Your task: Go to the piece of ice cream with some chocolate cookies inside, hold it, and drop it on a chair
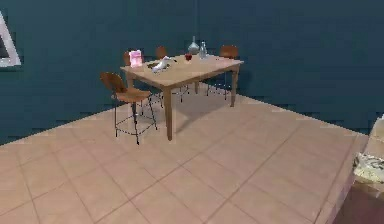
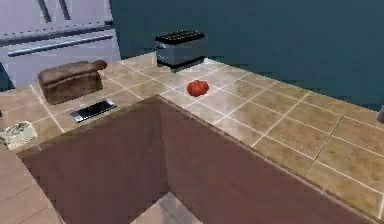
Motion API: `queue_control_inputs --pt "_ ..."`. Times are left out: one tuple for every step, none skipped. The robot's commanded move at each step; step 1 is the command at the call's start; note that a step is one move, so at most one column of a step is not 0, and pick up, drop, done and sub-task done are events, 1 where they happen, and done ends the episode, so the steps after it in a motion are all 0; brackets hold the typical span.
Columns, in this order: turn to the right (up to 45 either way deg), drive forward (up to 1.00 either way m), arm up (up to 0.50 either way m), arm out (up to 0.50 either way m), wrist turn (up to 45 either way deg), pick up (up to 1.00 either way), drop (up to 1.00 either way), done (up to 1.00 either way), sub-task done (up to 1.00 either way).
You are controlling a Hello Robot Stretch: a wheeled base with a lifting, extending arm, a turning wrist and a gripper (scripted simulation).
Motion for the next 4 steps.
queue_control_inputs --pt "-36.0 0.0 0.0 0.0 0.0 0.0 0.0 0.0 0.0" --pt "0.0 0.0 0.5 0.0 0.0 0.0 0.0 0.0 0.0" --pt "0.0 0.0 0.38 0.0 0.0 0.0 0.0 0.0 0.0" --pt "0.0 0.0 0.0 0.5 0.0 0.0 0.0 0.0 0.0"
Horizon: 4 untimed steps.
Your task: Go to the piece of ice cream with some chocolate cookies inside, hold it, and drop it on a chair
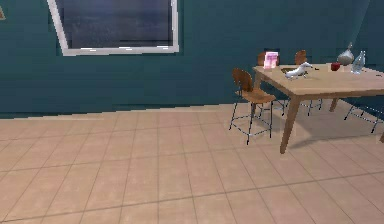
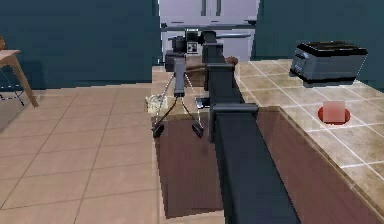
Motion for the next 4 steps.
queue_control_inputs --pt "0.0 0.0 0.0 0.0 45.0 0.0 0.0 0.0 0.0" --pt "0.0 0.0 0.0 0.0 45.0 0.0 0.0 0.0 0.0" --pt "0.0 0.0 0.0 0.0 42.0 0.0 0.0 0.0 0.0" --pt "0.0 0.0 -0.16 0.0 0.0 0.0 0.0 0.0 0.0"
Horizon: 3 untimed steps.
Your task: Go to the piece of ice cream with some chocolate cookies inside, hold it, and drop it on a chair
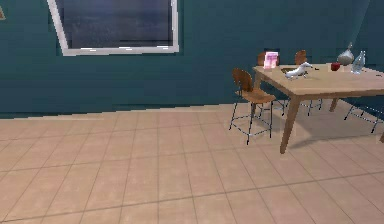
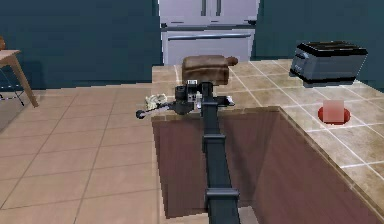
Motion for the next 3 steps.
queue_control_inputs --pt "0.0 0.0 0.0 0.0 0.0 1.0 0.0 0.0 0.0" --pt "0.0 0.0 0.1 0.0 0.0 0.0 0.0 0.0 0.0" --pt "0.0 0.0 0.06 0.0 0.0 0.0 0.0 0.0 0.0"
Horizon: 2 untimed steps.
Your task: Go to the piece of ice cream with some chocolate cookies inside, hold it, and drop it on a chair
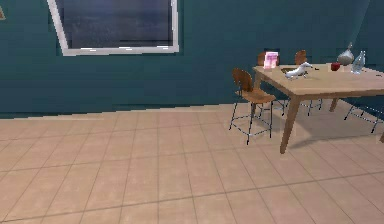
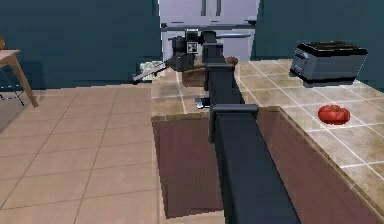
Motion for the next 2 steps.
queue_control_inputs --pt "0.0 0.0 0.0 0.0 -45.0 0.0 0.0 0.0 0.0" --pt "0.0 0.0 0.0 0.0 -36.0 0.0 0.0 0.0 0.0"
